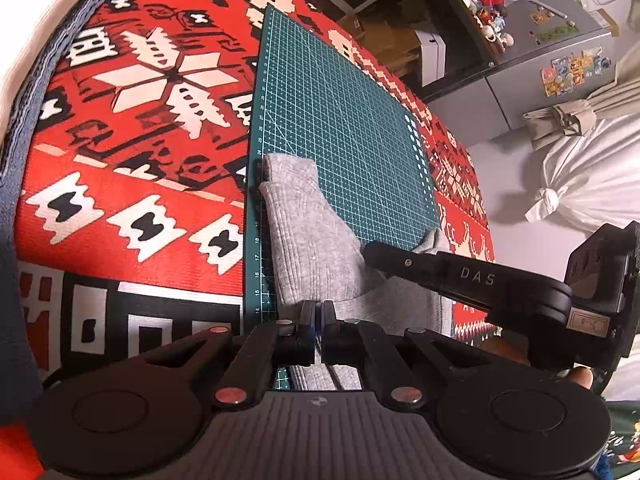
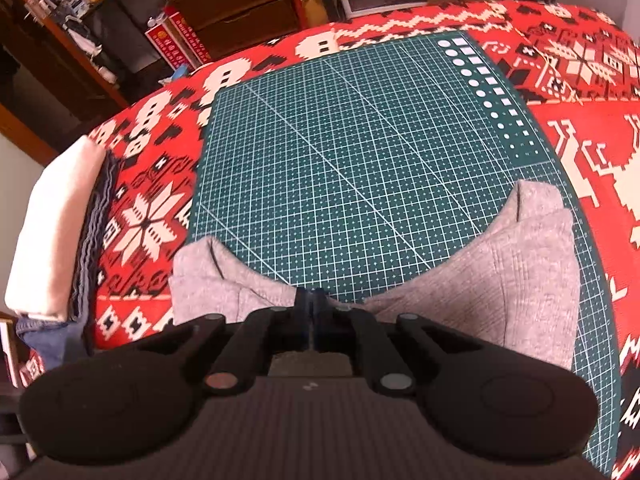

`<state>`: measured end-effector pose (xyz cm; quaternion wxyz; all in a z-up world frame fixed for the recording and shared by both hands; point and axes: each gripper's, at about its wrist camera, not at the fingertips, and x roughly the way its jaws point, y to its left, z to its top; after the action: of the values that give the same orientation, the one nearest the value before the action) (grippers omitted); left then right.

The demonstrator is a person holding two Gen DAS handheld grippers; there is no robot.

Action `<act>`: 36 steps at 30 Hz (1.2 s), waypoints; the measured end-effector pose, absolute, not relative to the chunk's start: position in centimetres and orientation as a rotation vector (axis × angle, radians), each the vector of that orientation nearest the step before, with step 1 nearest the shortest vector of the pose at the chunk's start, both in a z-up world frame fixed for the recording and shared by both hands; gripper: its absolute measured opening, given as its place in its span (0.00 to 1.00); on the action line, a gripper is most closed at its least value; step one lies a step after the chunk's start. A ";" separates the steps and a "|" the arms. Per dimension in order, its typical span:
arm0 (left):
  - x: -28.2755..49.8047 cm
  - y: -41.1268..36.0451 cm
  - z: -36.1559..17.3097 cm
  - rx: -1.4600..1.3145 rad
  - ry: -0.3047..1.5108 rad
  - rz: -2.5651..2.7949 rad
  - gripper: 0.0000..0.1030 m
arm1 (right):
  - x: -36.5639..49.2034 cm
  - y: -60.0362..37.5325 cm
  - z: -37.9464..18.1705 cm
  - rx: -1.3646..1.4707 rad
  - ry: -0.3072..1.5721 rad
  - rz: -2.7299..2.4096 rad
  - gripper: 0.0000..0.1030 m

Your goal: Fold clothes

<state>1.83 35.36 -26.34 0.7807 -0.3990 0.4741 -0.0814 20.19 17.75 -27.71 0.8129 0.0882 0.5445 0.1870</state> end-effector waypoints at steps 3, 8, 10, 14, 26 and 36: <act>1.9 35.6 -26.6 -0.887 1.026 -0.181 0.02 | 19.7 17.7 -26.9 0.223 1.152 0.425 0.04; 2.0 35.6 -26.7 -0.896 1.028 -0.185 0.02 | 18.7 19.5 -27.5 0.170 1.165 0.474 0.05; 2.1 35.7 -26.7 -0.898 1.028 -0.185 0.02 | 18.9 19.8 -28.1 0.164 1.165 0.453 0.03; 2.0 35.7 -26.9 -0.897 1.026 -0.186 0.03 | 19.6 19.1 -28.6 0.219 1.160 0.439 0.00; 2.0 35.7 -26.9 -0.895 1.028 -0.188 0.03 | 18.9 16.6 -26.4 0.274 1.146 0.422 0.02; 1.9 35.9 -27.1 -0.906 1.026 -0.191 0.03 | 19.3 16.8 -28.2 0.228 1.171 0.352 0.00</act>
<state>1.93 35.94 -27.05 0.7708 -0.4176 0.4730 -0.0880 19.28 16.78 -28.22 0.8129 0.1067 0.5483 0.1650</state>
